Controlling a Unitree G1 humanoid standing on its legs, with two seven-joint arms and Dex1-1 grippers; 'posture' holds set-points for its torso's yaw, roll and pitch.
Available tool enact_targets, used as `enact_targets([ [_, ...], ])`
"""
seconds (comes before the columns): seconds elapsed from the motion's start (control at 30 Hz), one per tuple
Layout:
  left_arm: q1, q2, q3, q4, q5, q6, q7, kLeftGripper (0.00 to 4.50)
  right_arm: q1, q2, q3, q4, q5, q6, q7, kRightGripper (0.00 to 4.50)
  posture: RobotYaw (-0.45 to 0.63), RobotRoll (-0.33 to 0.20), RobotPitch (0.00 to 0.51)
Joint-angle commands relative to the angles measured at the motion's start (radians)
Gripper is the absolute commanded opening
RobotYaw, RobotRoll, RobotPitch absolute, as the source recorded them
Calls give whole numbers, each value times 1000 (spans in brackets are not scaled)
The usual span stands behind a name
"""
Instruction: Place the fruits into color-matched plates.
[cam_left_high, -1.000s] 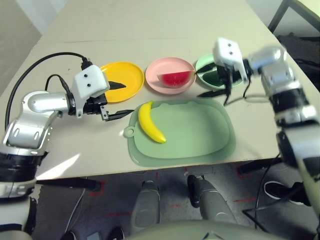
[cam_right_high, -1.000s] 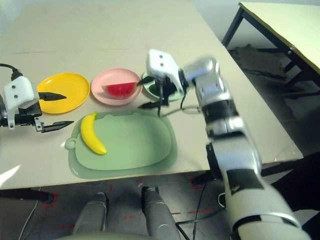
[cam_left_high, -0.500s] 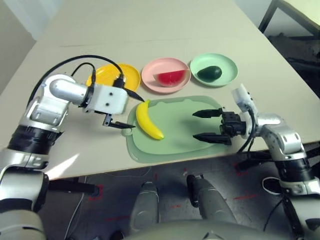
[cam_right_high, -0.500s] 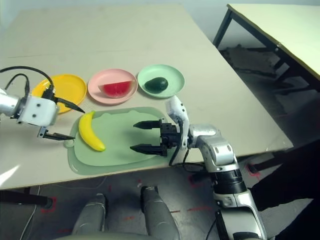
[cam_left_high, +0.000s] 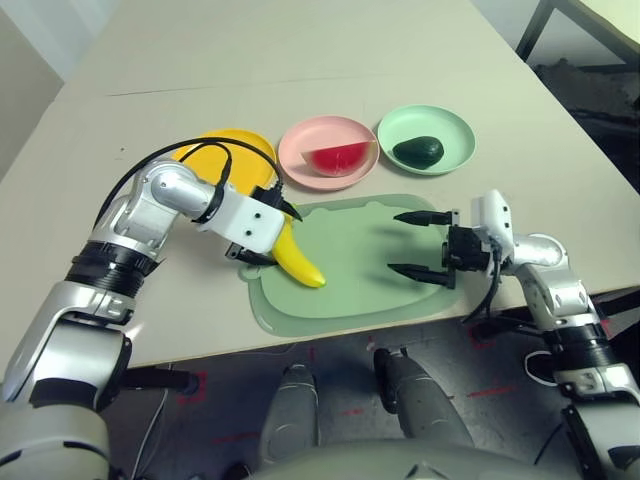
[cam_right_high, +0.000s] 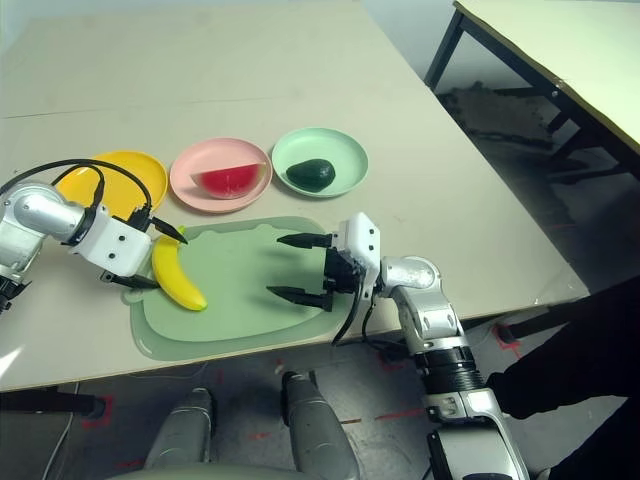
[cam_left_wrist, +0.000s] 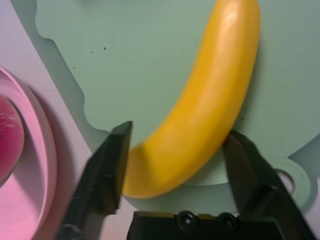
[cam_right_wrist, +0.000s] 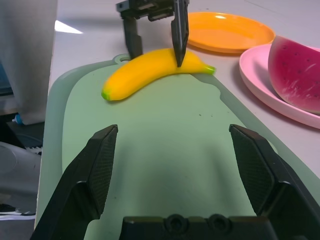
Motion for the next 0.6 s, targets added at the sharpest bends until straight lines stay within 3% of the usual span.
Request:
enact_targets([
  [0.03,15,18,-13,12,10,6,-16,2252,23,-13,34,0,-20,-22,9,4500,-53,0,191],
  [0.1,20,31,-5,6,-4,13,-28,1639,24,-28,44,12,-28,-42,24,4500,-51,0,190],
  [0.13,22,41,1,-6,-16,21,-37,1553,22,-33,43,18,-24,-46,29,4500,-54,0,191],
  [0.33,9,102,107,-165,-161,227,-57,1553,12,-22,16,24,35,-25,11,4500,-40,0,192],
  [0.6,-37,216,232,-136,-146,306,23,1553,52,26,-27,-30,95,36,-93,4500,-8,0,200],
])
